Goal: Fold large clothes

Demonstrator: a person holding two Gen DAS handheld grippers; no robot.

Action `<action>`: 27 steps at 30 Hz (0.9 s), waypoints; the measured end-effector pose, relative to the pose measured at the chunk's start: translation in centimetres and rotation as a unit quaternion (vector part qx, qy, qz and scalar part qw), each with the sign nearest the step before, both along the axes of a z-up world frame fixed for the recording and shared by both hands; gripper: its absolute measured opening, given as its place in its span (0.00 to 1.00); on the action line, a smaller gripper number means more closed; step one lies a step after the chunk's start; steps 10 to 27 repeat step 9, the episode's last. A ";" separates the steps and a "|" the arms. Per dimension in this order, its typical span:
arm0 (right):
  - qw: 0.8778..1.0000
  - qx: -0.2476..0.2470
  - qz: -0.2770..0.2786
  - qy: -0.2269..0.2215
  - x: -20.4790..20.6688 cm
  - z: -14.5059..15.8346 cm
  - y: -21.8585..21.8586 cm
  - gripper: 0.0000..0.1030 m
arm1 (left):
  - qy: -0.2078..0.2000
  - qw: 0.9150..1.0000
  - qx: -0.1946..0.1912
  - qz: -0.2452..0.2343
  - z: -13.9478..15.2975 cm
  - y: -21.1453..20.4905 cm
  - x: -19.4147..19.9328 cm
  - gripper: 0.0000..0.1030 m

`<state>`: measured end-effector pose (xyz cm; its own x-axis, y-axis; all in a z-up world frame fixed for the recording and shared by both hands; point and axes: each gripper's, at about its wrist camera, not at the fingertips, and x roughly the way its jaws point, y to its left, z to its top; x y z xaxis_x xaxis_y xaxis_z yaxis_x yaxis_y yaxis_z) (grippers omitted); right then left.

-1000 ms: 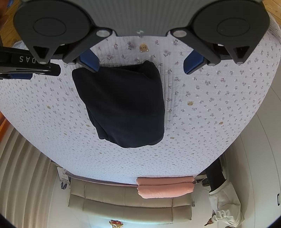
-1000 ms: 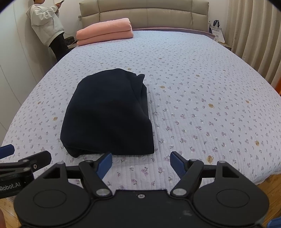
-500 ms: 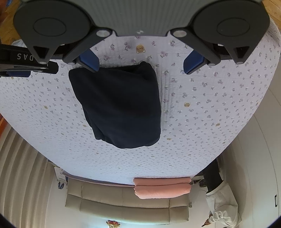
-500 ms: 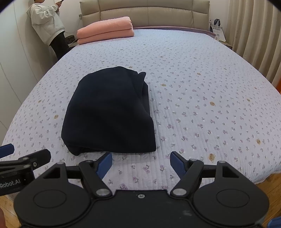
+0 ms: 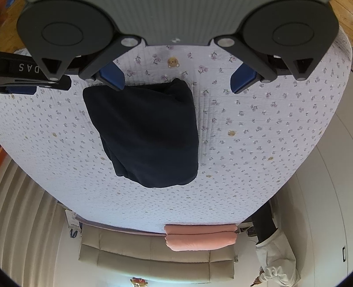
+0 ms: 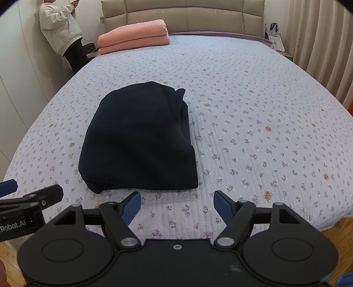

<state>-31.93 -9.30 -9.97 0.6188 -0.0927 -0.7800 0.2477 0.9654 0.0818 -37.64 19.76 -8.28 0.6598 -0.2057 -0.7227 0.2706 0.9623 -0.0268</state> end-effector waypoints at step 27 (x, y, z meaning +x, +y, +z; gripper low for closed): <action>1.000 0.001 0.005 0.002 -0.1 0.1 -0.3 0.84 | -0.026 0.999 0.026 0.008 -0.1 0.2 -0.2 1.00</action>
